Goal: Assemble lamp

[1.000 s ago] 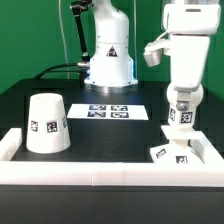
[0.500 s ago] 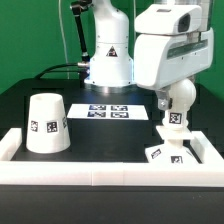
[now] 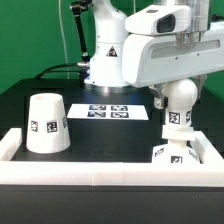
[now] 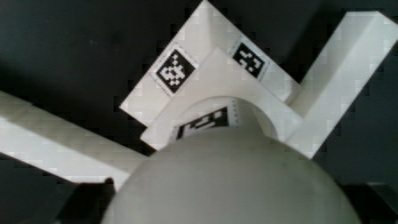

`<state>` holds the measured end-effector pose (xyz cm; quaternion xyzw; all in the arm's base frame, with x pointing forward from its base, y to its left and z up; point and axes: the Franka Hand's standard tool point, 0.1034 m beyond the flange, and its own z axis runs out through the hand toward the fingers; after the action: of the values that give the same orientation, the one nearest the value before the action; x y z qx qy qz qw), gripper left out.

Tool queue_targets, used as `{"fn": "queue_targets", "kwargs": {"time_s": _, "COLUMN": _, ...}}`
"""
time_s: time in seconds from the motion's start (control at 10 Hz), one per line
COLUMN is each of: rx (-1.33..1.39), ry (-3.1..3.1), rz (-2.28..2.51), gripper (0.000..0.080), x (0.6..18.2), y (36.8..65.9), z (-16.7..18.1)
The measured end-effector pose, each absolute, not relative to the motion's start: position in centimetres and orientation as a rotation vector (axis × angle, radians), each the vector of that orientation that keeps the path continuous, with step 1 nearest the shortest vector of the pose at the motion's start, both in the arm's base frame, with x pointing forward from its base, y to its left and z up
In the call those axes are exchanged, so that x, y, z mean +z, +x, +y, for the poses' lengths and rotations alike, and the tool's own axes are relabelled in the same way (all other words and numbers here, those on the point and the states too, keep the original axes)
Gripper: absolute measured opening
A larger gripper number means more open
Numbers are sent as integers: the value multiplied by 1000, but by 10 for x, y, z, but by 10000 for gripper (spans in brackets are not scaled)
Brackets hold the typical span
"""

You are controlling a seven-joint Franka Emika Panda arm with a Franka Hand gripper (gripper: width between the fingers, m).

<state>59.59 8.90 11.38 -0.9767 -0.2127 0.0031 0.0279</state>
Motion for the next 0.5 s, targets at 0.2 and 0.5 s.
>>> {"fn": "queue_targets", "kwargs": {"time_s": 0.2, "rx": 15, "ry": -3050, "rz": -461, "gripper": 576, "x": 114, "y": 596, "z": 90}}
{"fn": "queue_targets", "kwargs": {"time_s": 0.5, "rx": 22, "ry": -3084, "rz": 29, "gripper": 576, "x": 113, "y": 594, "z": 95}}
